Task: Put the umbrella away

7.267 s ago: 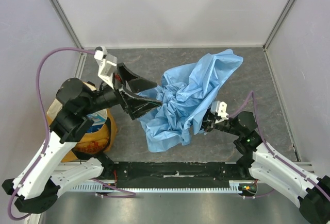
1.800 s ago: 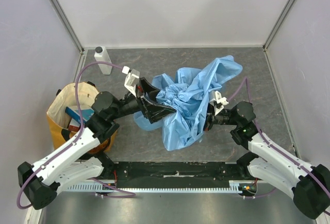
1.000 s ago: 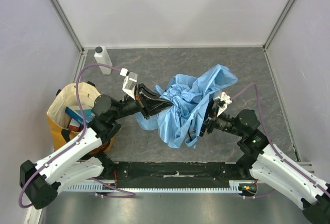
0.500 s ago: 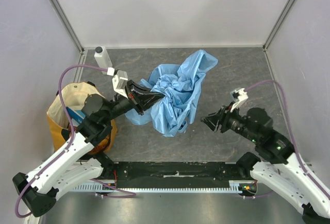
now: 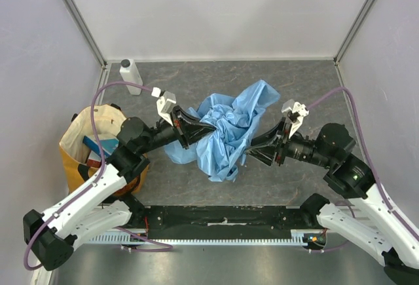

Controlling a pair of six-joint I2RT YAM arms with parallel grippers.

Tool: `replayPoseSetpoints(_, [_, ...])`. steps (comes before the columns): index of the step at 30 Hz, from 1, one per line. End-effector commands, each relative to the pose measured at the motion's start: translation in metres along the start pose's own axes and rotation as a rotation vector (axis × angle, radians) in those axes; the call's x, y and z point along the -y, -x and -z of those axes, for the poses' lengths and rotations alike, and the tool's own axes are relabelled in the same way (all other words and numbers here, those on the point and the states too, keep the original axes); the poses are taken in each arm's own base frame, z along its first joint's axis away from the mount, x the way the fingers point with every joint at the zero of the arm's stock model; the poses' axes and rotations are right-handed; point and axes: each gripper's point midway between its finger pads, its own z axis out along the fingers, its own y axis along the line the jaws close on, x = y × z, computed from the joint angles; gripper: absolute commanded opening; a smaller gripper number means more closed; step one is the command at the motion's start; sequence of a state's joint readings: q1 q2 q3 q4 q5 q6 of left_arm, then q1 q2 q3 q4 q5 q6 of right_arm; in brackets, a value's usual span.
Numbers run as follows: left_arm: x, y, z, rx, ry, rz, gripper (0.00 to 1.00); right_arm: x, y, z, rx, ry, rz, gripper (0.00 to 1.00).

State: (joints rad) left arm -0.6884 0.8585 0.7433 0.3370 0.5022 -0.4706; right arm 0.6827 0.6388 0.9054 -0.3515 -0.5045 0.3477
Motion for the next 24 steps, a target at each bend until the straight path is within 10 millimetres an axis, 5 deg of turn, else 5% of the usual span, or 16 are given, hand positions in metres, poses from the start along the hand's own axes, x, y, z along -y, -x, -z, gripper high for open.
replayPoseSetpoints(1, [0.036, 0.021, 0.002, 0.08, -0.188, -0.031, 0.02, -0.007, 0.023, -0.018, 0.059, 0.08, 0.057, 0.4])
replayPoseSetpoints(8, [0.045, 0.015, 0.001, 0.075, -0.267, 0.028, 0.02, -0.001, 0.028, -0.045, 0.118, 0.123, -0.011, 0.39])
replayPoseSetpoints(16, [0.06, 0.009, 0.0, 0.108, -0.421, 0.153, 0.02, 0.017, 0.006, -0.075, 0.065, 0.04, -0.041, 0.41])
replayPoseSetpoints(20, [0.072, 0.009, 0.005, 0.118, -0.519, 0.177, 0.02, 0.037, -0.009, -0.074, -0.003, -0.077, -0.031, 0.38])
replayPoseSetpoints(24, [0.075, 0.004, 0.01, 0.103, -0.539, 0.169, 0.02, 0.037, -0.012, -0.069, -0.001, -0.079, -0.024, 0.12])
